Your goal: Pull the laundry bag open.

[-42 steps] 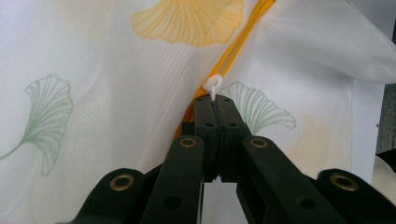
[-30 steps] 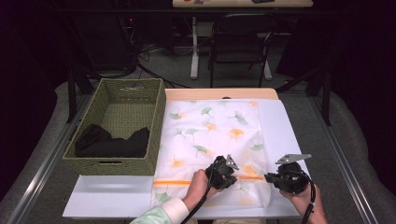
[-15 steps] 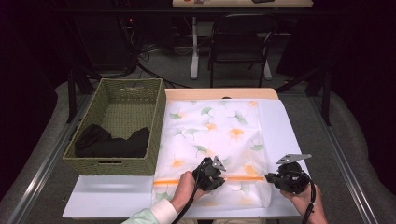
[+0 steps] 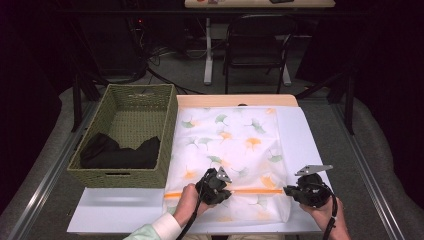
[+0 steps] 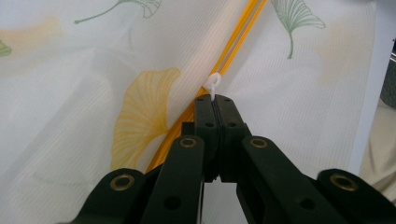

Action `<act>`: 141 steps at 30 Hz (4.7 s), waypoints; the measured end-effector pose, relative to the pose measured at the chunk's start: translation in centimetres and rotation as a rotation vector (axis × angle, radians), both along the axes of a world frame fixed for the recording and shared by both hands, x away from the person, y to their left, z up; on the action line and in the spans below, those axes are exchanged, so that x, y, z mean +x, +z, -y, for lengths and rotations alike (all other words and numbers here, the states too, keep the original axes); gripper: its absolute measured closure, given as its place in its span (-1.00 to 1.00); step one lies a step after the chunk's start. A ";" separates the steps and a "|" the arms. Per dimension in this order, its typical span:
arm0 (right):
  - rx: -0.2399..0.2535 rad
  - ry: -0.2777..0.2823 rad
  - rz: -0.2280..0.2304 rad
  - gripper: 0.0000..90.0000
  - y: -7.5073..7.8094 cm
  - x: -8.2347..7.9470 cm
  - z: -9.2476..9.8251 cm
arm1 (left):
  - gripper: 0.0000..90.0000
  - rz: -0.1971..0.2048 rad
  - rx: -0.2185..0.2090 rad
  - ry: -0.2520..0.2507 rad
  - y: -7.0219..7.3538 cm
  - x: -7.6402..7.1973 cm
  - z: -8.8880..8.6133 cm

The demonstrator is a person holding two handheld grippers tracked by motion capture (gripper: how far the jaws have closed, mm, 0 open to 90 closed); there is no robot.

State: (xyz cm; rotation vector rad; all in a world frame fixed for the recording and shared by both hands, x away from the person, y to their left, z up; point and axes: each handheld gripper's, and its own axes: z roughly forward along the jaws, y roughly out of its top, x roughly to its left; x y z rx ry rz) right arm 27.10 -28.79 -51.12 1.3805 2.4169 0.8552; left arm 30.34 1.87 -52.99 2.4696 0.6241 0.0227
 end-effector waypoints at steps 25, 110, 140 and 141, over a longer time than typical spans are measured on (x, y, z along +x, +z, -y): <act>-0.002 -0.008 -0.003 0.92 0.0 0.0 0.0 | 1.00 -0.006 0.008 0.040 0.2 -0.1 -3.1; -0.030 -0.024 0.001 0.92 -0.3 0.2 -0.1 | 1.00 -0.063 0.130 0.313 0.3 -2.1 -17.7; -0.013 0.003 -0.033 0.85 -0.8 0.0 -0.9 | 0.77 -0.111 0.123 0.247 0.5 -2.5 -16.7; -0.014 0.004 -0.034 0.84 -0.9 0.0 -0.9 | 0.75 -0.109 0.126 0.245 0.5 -2.5 -16.6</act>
